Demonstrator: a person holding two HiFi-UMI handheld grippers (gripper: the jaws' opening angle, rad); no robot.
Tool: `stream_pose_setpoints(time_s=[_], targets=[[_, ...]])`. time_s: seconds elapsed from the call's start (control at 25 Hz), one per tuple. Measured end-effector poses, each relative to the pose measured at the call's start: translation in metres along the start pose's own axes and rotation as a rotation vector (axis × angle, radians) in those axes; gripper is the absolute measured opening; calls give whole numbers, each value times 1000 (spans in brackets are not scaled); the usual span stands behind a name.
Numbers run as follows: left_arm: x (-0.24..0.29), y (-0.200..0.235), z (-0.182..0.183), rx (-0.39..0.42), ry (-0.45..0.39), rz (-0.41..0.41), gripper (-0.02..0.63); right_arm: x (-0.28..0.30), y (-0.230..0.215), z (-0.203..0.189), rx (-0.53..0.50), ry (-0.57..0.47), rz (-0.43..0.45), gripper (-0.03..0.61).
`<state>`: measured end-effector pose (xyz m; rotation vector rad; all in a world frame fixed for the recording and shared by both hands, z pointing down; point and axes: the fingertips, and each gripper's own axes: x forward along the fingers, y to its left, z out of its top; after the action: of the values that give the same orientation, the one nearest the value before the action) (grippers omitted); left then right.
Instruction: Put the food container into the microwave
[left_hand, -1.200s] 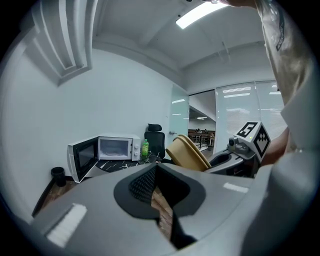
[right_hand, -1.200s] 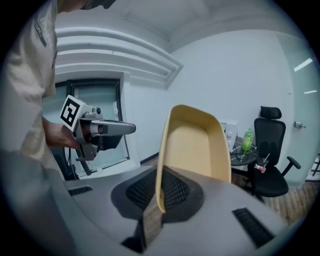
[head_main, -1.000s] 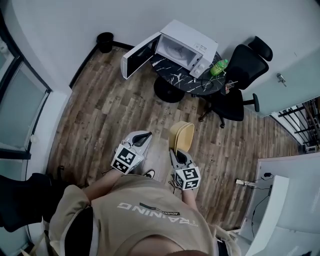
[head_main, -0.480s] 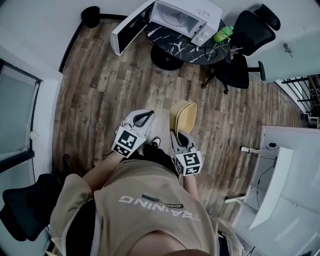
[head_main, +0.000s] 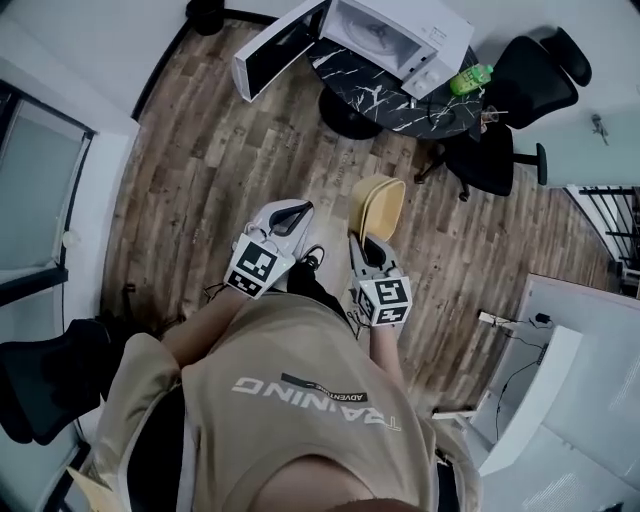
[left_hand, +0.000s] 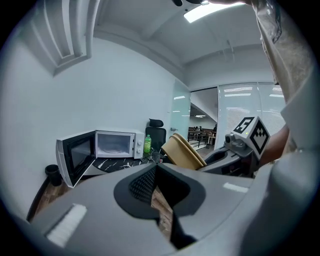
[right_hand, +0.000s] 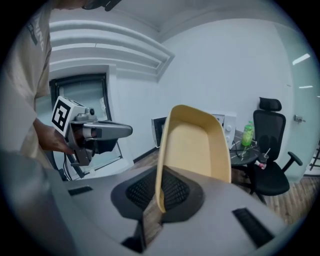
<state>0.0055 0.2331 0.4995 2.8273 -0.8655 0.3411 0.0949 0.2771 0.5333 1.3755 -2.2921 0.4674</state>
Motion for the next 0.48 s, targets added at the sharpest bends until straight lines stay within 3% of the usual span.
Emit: stream_pose_setpoints(time_s=[0.28, 0.48], targets=[[47, -3, 38, 27, -11, 69, -9, 19, -64, 22, -28, -22, 82, 21], [77, 1, 44, 19, 21, 121, -9, 35, -105, 27, -38, -37, 136, 21]])
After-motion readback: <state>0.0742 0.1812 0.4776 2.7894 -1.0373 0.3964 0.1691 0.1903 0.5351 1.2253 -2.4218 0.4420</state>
